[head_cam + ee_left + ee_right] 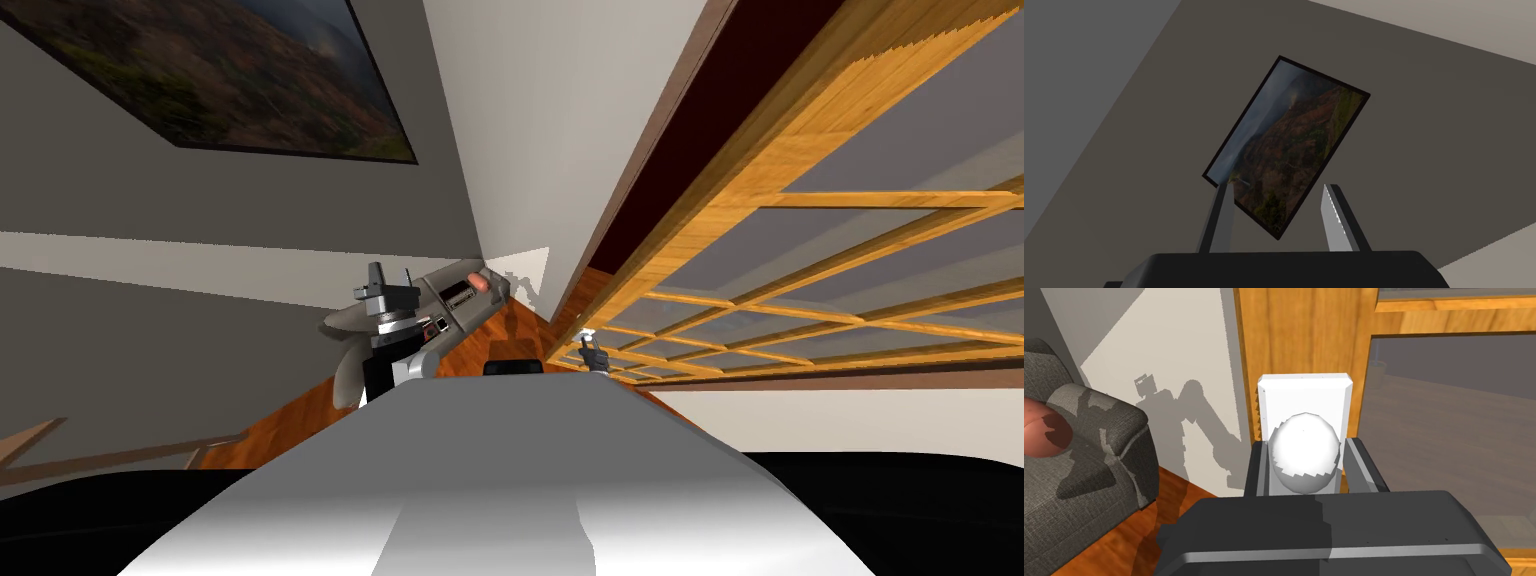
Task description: Pull the door open
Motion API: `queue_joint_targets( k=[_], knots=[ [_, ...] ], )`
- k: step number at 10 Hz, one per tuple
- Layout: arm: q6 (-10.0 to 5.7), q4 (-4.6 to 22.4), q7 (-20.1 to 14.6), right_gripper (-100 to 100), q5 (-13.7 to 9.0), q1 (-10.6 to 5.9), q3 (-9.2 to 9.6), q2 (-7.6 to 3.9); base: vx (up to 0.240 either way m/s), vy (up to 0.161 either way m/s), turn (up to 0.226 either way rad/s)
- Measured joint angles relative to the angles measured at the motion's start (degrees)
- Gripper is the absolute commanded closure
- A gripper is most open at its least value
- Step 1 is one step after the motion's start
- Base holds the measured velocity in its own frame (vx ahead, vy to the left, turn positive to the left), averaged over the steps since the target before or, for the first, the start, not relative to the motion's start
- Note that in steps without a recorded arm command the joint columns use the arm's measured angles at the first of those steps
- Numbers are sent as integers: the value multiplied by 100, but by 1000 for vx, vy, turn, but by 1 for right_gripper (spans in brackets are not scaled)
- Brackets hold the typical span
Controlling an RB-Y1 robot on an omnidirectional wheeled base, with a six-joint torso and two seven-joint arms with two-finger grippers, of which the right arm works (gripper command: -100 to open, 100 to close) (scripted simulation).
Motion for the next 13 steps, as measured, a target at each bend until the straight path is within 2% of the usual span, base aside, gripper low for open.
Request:
queue_joint_targets(
  k=[1, 2, 7, 9, 10, 11, 13],
  knots=[
    [-1, 8, -9, 100, 10, 14, 21, 5, -195, -3, 149],
    [-39, 3, -40, 100, 23, 34, 46, -47, -269, -17, 148],
    [-405, 206, -363, 100, 179, 81, 342, -269, -249, -32, 128],
    [-473, 264, -428, 100, 218, 99, 419, -292, -94, -8, 26],
    [-575, 360, -452, 100, 265, 97, 472, -292, -108, -10, 46],
    [-725, 385, -482, 100, 313, 176, 525, -325, -132, -34, 31],
    [-923, 234, -460, 100, 415, 420, 656, -425, -95, -39, 16]
  ],
)
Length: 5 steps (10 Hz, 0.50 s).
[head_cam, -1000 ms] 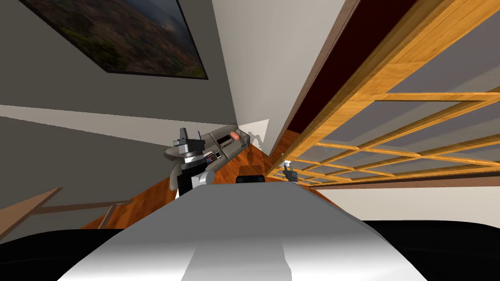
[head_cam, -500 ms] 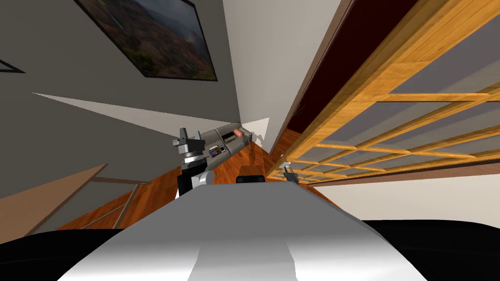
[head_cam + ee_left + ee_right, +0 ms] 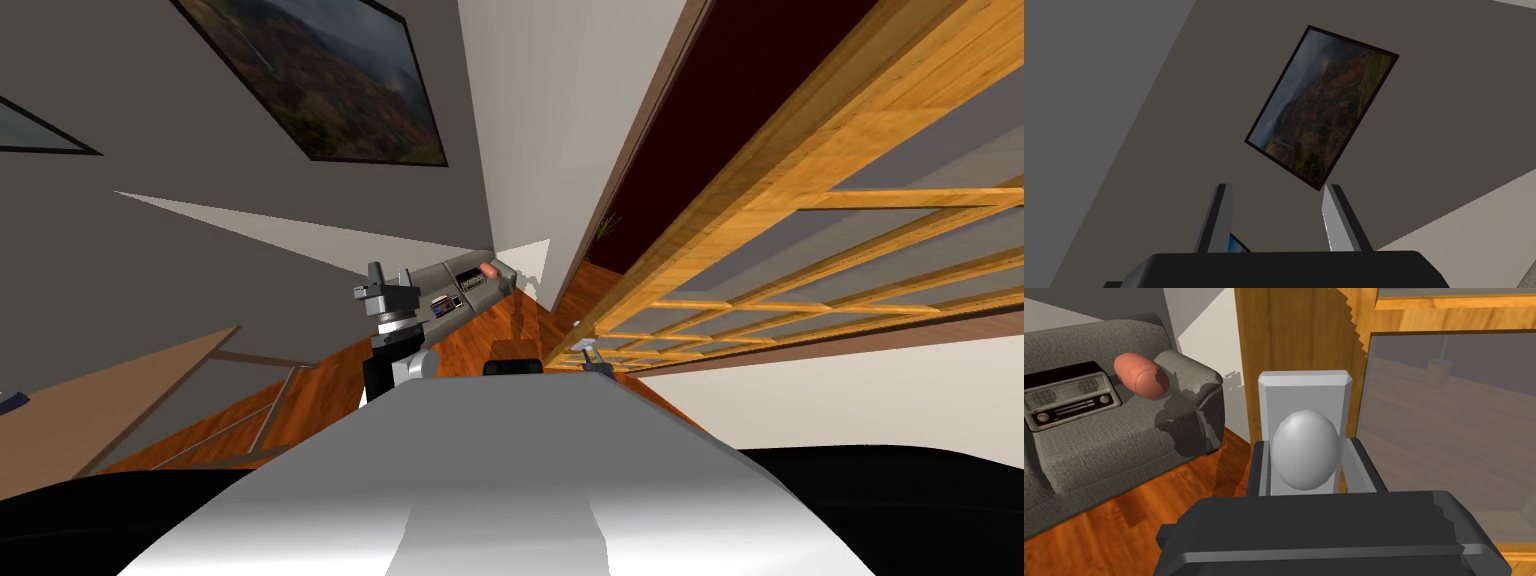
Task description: Pull the door open
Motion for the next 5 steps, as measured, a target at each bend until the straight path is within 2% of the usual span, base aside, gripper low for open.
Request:
queue_joint_targets(
  k=[1, 3, 4, 5],
  knots=[
    [-120, 117, -29, 100, 43, -7, 51, 23, -88, -34, 29],
    [-319, 123, -75, 100, 142, 129, 184, -49, -85, -61, 26],
    [-410, 168, -93, 100, 181, 162, 231, -40, -43, -44, 8],
    [-542, 327, -136, 100, 225, 129, 283, -2, -69, -83, 23]
  ],
)
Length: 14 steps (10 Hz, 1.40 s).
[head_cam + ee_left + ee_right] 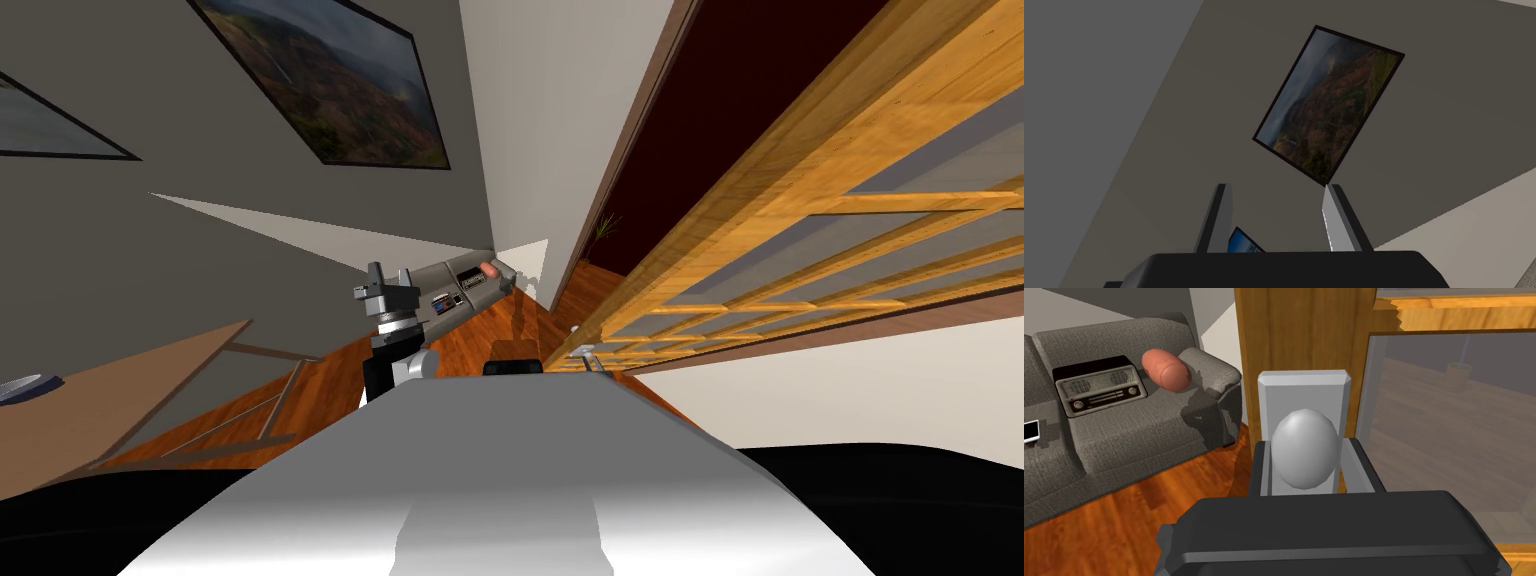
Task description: Pull the door open
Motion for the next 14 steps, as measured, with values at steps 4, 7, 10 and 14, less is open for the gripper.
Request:
queue_joint_targets(
  k=[4, 7, 10, 14],
  knots=[
    [-192, 76, -57, 100, 73, 82, 64, -64, 44, 77, 5],
    [-473, 502, -220, 100, 158, 15, 113, -69, 94, 90, 12],
    [-462, 342, -203, 100, 168, 97, 111, -155, 12, -3, 8],
    [-562, 569, -261, 100, 198, -3, 135, -98, 6, 4, -3]
  ],
)
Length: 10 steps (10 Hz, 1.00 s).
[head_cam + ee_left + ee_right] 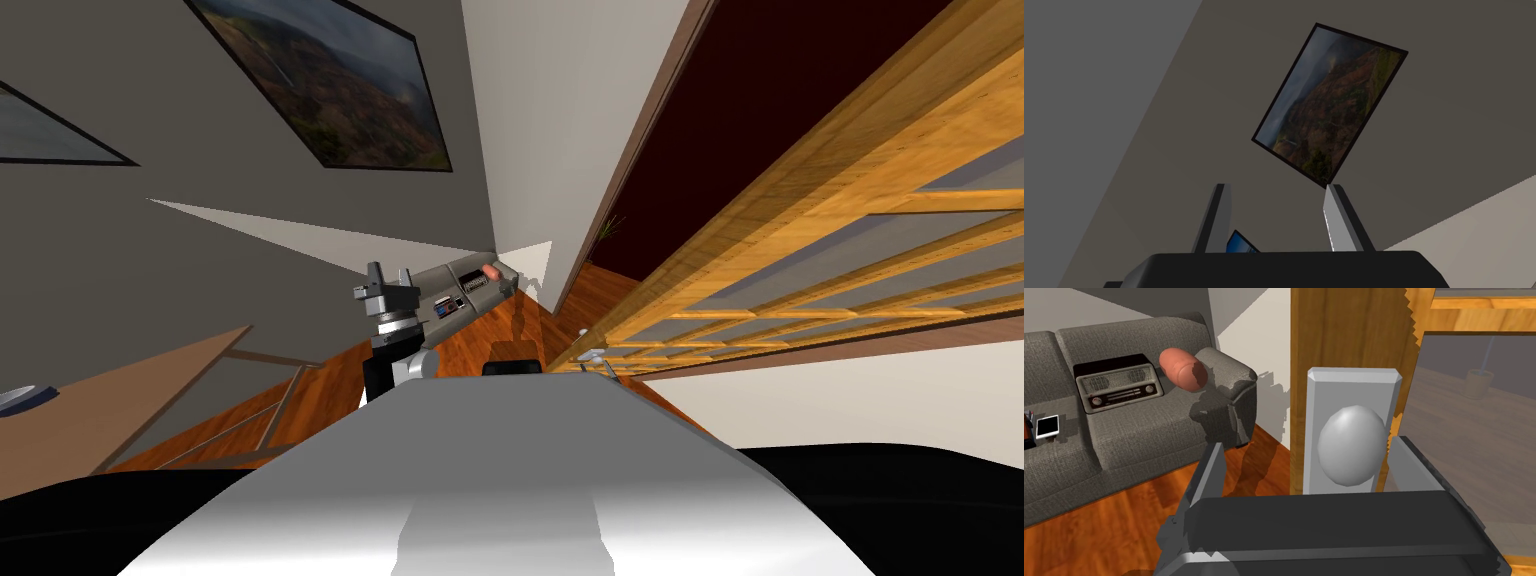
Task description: Pull the door open
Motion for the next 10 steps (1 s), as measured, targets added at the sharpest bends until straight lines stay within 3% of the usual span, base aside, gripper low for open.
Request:
queue_joint_targets(
  k=[2, 4, 5, 8, 10],
  knots=[
    [-46, 47, -21, 100, 7, 3, 7, -15, 10, 16, 5],
    [98, -260, 53, 100, -20, 142, -20, -96, -4, -10, -7],
    [45, -121, 44, 100, -4, 70, -8, -47, 5, -6, 23],
    [74, -244, 51, 100, -10, 142, -10, -87, 0, 3, -5],
    [-79, 51, 17, 100, 0, 53, -21, -21, -17, -34, 8]
  ],
)
